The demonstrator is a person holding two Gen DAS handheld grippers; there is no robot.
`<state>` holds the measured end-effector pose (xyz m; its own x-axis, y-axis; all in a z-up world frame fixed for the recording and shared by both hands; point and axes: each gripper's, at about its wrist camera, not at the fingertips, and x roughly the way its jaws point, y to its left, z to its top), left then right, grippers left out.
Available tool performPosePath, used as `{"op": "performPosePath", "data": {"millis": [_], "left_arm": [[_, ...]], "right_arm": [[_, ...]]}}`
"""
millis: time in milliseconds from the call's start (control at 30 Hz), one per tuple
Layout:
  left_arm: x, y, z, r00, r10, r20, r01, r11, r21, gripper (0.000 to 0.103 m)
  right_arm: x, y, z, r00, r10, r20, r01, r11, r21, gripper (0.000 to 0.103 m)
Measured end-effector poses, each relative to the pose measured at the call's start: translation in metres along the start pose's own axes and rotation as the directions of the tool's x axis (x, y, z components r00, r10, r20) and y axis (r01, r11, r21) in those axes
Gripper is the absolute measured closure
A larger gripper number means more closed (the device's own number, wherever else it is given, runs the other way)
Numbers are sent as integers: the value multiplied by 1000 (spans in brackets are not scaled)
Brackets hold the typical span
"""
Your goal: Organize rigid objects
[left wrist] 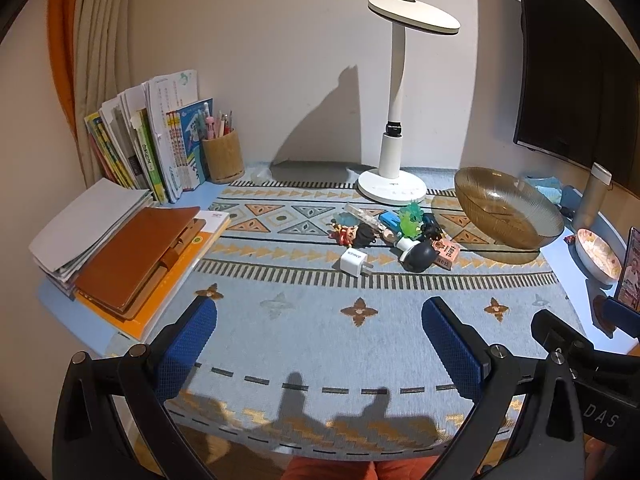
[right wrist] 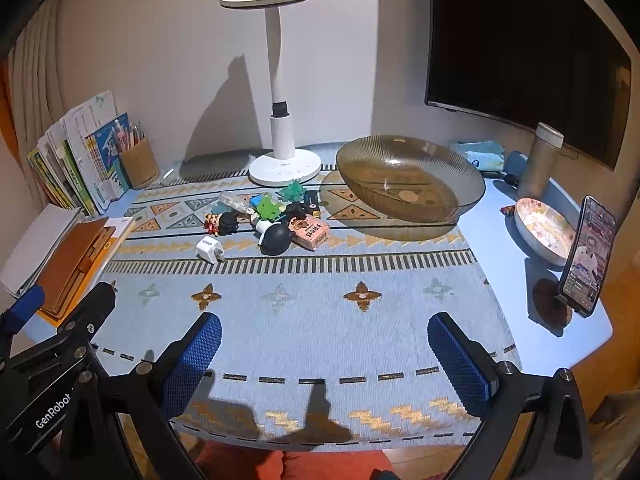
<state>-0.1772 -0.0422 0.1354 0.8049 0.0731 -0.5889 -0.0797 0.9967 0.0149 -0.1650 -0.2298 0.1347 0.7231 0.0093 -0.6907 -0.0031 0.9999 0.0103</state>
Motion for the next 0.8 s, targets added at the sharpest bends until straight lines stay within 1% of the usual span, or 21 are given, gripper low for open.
{"op": "performPosePath", "data": {"millis": [800], "left_arm": [[9,8,-2,1000,3,-20,-3,1000,-23,1]], "right_arm": [[4,12,-1,1000,2,-13,-2,1000,-18,0]]}}
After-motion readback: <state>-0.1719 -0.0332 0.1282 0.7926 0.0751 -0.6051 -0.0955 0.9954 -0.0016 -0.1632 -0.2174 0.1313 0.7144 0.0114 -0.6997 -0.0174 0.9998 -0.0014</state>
